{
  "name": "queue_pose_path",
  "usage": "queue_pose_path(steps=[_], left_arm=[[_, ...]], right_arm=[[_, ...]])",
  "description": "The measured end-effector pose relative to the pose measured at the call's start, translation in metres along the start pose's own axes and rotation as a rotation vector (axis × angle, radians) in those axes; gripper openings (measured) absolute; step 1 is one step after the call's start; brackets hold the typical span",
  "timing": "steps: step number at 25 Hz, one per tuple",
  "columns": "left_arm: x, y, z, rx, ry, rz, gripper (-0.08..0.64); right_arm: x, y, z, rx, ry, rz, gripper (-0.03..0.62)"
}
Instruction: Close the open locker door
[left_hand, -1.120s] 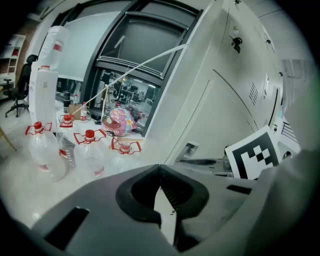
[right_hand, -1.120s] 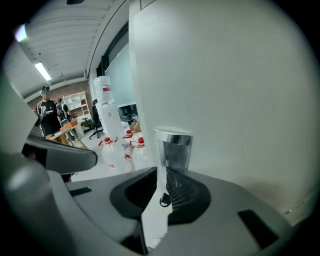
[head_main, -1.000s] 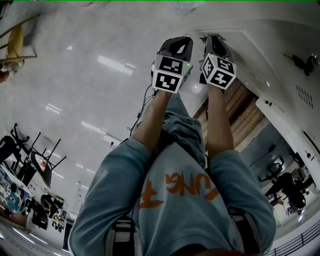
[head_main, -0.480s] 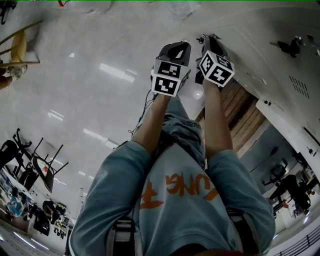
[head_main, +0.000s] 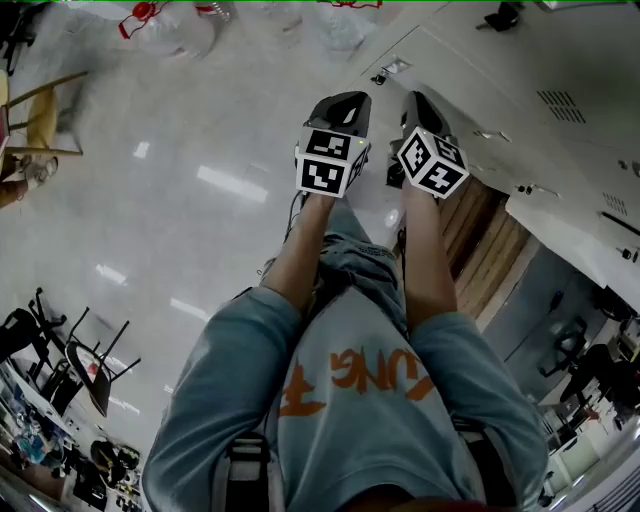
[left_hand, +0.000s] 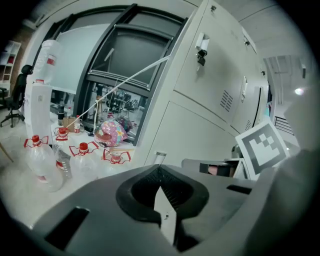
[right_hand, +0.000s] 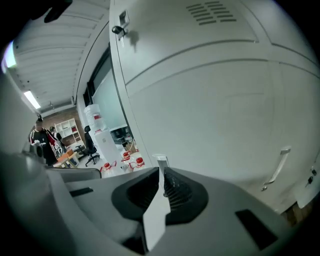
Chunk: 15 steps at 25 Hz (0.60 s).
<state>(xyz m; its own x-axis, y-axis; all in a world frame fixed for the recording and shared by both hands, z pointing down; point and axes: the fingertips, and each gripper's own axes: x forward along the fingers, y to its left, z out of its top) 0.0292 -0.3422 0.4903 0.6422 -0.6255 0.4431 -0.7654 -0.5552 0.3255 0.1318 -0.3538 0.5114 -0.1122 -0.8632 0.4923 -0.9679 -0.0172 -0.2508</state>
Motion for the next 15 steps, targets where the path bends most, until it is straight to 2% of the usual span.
queue_pose_path(steps=[3, 9, 15], left_arm=[[-0.026, -0.021, 0.013, 0.032, -0.045, -0.007, 0.021], [-0.101, -0.078, 0.073, 0.085, -0.186, -0.039, 0.021], [-0.155, -0.122, 0.112, 0.128, -0.308, -0.060, 0.021]], right_arm=[[-0.045, 0.004, 0.014, 0.009, -0.074, 0.016, 0.046], [-0.162, 0.033, 0.084, -0.001, -0.292, 0.059, 0.034], [-0.240, 0.048, 0.113, -0.069, -0.384, 0.069, 0.032]])
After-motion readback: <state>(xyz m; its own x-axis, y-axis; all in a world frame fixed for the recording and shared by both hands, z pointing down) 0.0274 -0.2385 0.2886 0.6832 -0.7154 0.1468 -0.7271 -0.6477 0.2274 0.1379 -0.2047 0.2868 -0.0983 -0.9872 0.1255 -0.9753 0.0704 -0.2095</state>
